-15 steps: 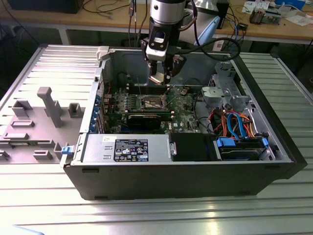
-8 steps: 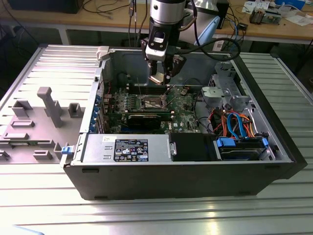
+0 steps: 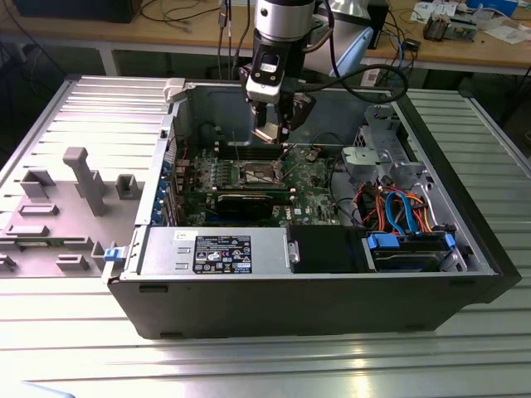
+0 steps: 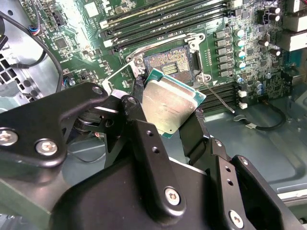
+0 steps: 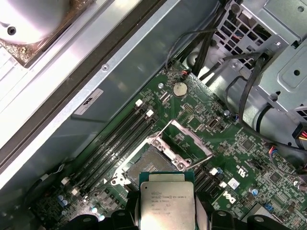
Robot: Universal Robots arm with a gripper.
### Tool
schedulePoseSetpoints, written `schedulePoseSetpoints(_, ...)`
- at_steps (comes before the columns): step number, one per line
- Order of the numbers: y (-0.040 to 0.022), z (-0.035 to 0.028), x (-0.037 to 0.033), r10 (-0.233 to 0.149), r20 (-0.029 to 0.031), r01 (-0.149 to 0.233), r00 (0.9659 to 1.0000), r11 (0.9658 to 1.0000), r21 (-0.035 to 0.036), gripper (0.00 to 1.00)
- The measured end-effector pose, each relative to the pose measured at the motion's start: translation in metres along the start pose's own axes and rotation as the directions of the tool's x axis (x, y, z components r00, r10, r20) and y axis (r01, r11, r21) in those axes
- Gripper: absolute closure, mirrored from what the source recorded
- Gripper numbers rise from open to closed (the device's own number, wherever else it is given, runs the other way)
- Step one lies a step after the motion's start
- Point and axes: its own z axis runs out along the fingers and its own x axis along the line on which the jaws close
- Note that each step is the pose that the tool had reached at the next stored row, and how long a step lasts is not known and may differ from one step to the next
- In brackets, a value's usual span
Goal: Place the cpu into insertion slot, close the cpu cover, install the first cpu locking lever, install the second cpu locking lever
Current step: 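Place the cpu into insertion slot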
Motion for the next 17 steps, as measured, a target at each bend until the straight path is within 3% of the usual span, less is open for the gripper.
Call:
schedulePoseSetpoints(12,0.0,0.0001,0.0,0.019,0.0004,-0.019,0.9998,0.9998,-0.0004,0.45)
schedulePoseSetpoints(17,0.0,0.0002,0.0,0.049,0.0011,-0.049,0.9988,0.9988,-0.001,0.45)
